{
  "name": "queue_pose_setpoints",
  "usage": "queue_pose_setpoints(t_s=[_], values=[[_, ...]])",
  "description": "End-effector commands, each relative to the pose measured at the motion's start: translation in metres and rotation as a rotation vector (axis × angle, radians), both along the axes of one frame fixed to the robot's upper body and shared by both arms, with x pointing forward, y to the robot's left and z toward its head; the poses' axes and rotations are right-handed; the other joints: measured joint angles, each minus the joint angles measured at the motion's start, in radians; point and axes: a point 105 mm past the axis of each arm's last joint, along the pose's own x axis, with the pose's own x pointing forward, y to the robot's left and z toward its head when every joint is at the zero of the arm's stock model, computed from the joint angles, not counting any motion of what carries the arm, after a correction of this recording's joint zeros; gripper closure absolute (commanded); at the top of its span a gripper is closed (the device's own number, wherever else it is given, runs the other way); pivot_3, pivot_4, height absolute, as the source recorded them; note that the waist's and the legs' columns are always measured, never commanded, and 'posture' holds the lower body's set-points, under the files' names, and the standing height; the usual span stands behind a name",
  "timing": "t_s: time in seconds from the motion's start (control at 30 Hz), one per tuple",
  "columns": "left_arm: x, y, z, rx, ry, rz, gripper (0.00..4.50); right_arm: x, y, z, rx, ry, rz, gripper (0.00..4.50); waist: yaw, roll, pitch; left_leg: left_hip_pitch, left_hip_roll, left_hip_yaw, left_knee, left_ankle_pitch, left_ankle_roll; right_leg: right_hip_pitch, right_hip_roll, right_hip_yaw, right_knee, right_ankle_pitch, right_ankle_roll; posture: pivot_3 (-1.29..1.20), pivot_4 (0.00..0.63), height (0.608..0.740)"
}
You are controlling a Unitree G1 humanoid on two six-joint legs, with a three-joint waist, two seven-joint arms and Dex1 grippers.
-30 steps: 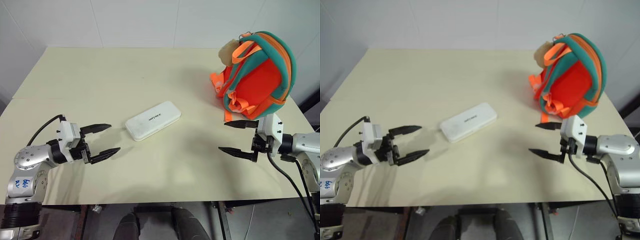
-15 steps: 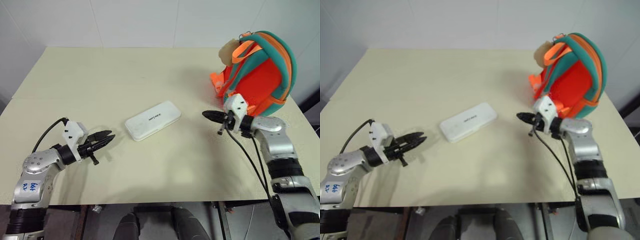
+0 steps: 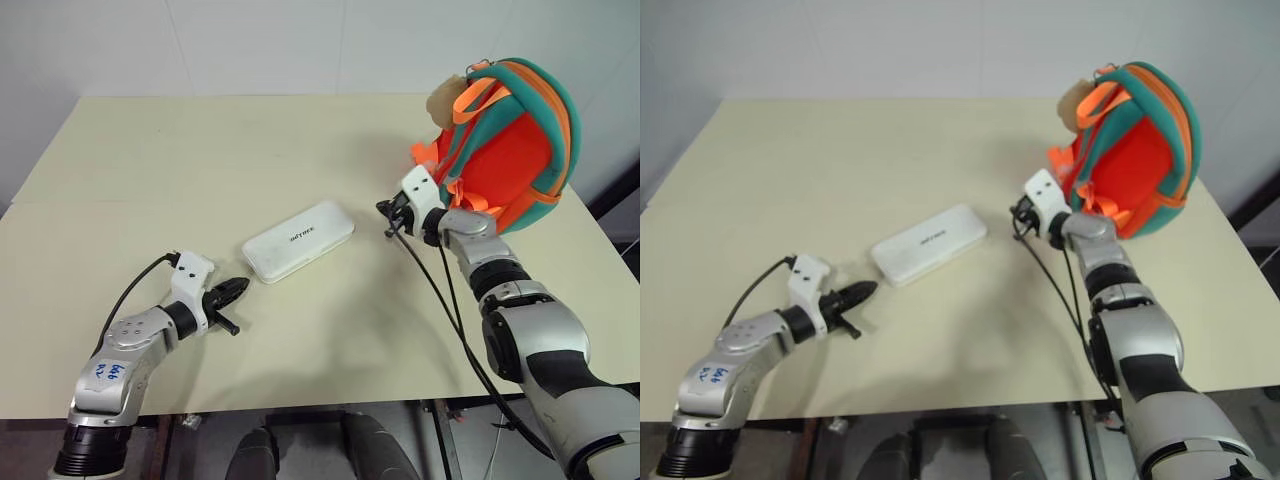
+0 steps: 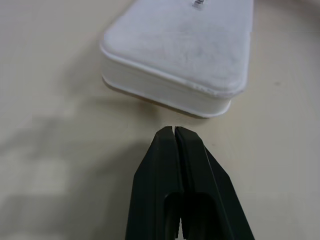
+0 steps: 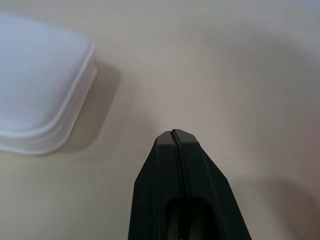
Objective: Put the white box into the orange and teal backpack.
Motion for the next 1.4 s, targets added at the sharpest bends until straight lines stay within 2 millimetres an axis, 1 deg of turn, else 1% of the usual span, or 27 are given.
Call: queue_pose_setpoints(t_s=[0.03, 0.1, 0.2, 0.3, 0.37, 0.43, 0.53, 0.67, 0.8, 0.9, 0.97, 1.17, 1.27, 1.4], values=[[0.008, -0.011, 0.008, -0.007, -0.043, 0.015, 4.44, 0.002, 0.014, 0.012, -0.014, -0.041, 0.029, 4.50, -0.002, 0.000, 0.000, 0.000, 0.000, 0.000, 0.000, 0.000, 0.000, 0.000, 0.000, 0.000, 0.001, 0.000, 0.000, 0.00, 0.150, 0.740], [0.012, -0.021, 0.010, -0.027, -0.057, 0.008, 4.44, 0.000, 0.026, 0.007, -0.007, -0.025, 0.065, 4.50, -0.006, 0.000, 0.000, 0.000, 0.000, 0.000, 0.001, 0.000, -0.001, 0.000, 0.000, 0.000, 0.002, 0.000, 0.000, 0.00, 0.150, 0.740], [0.015, -0.029, 0.009, -0.040, -0.061, 0.003, 4.44, -0.005, 0.043, 0.000, 0.013, 0.005, 0.125, 4.50, -0.014, 0.000, 0.000, 0.001, 0.000, 0.000, 0.002, 0.001, -0.002, 0.000, 0.001, 0.000, 0.004, 0.000, 0.000, 0.00, 0.150, 0.740], [0.016, -0.032, 0.007, -0.040, -0.060, 0.003, 4.44, -0.011, 0.056, -0.005, 0.033, 0.028, 0.182, 4.50, -0.022, 0.000, 0.000, 0.001, 0.000, -0.001, 0.002, 0.002, -0.003, 0.000, 0.001, 0.000, 0.005, 0.000, 0.000, 0.00, 0.150, 0.740], [0.015, -0.032, 0.005, -0.036, -0.060, 0.001, 4.44, -0.018, 0.067, -0.014, 0.042, 0.062, 0.242, 4.50, -0.026, 0.000, 0.000, 0.001, 0.000, -0.001, 0.002, 0.002, -0.003, 0.000, 0.001, 0.000, 0.006, 0.000, 0.000, 0.00, 0.150, 0.740], [0.014, -0.030, 0.004, -0.027, -0.060, 0.003, 4.44, -0.025, 0.073, -0.022, 0.047, 0.091, 0.295, 4.50, -0.026, 0.000, 0.000, 0.002, 0.000, -0.001, 0.002, 0.002, -0.003, 0.000, 0.001, 0.000, 0.006, 0.000, 0.000, 0.00, 0.150, 0.740], [0.012, -0.023, 0.002, -0.016, -0.057, 0.015, 4.44, -0.031, 0.070, -0.027, 0.047, 0.119, 0.334, 4.50, -0.025, 0.000, 0.000, 0.002, -0.001, -0.002, 0.002, 0.002, -0.004, 0.000, 0.001, 0.000, 0.007, 0.000, 0.000, 0.00, 0.150, 0.740], [0.007, -0.014, -0.002, 0.001, -0.046, 0.035, 4.44, -0.034, 0.059, -0.029, 0.027, 0.137, 0.358, 4.50, -0.025, 0.000, 0.000, 0.002, -0.001, -0.002, 0.002, 0.002, -0.004, 0.000, 0.001, 0.000, 0.007, 0.000, 0.000, 0.00, 0.150, 0.740], [0.004, -0.007, -0.004, 0.008, -0.047, 0.051, 4.44, -0.028, 0.045, -0.016, 0.008, 0.103, 0.334, 4.50, -0.024, 0.000, 0.000, 0.003, -0.001, -0.002, 0.002, 0.002, -0.004, 0.001, 0.001, 0.000, 0.007, 0.000, 0.000, 0.00, 0.150, 0.740], [0.007, -0.001, -0.002, 0.012, -0.067, 0.078, 4.44, -0.022, 0.042, -0.004, 0.010, 0.072, 0.294, 4.50, -0.026, 0.000, 0.000, 0.003, -0.001, -0.002, 0.002, 0.003, -0.003, 0.001, 0.001, 0.000, 0.007, 0.000, 0.000, 0.00, 0.150, 0.740], [0.011, 0.001, 0.001, 0.017, -0.084, 0.089, 4.44, -0.020, 0.043, -0.001, 0.007, 0.068, 0.285, 4.50, -0.029, 0.000, 0.000, 0.003, -0.001, -0.002, 0.002, 0.003, -0.003, 0.001, 0.001, 0.000, 0.007, 0.000, 0.000, 0.00, 0.150, 0.740], [0.026, 0.012, 0.010, 0.047, -0.141, 0.108, 4.44, -0.023, 0.058, -0.003, 0.003, 0.084, 0.327, 4.50, -0.028, 0.000, 0.000, 0.003, -0.001, -0.001, 0.002, 0.003, -0.003, 0.001, 0.001, 0.000, 0.006, 0.000, 0.000, 0.00, 0.150, 0.740], [0.040, 0.020, 0.018, 0.088, -0.178, 0.094, 4.44, -0.029, 0.073, -0.005, 0.006, 0.097, 0.382, 4.50, -0.026, 0.000, 0.000, 0.002, -0.001, -0.002, 0.001, 0.003, -0.004, 0.001, 0.001, 0.000, 0.006, 0.000, 0.000, 0.00, 0.150, 0.740], [0.057, 0.019, 0.024, 0.121, -0.209, 0.049, 4.44, -0.039, 0.088, -0.009, 0.010, 0.119, 0.444, 4.50, -0.024, 0.000, 0.000, 0.002, -0.001, -0.002, 0.001, 0.003, -0.004, 0.000, 0.001, -0.001, 0.006, 0.000, 0.000, 0.00, 0.150, 0.740]])
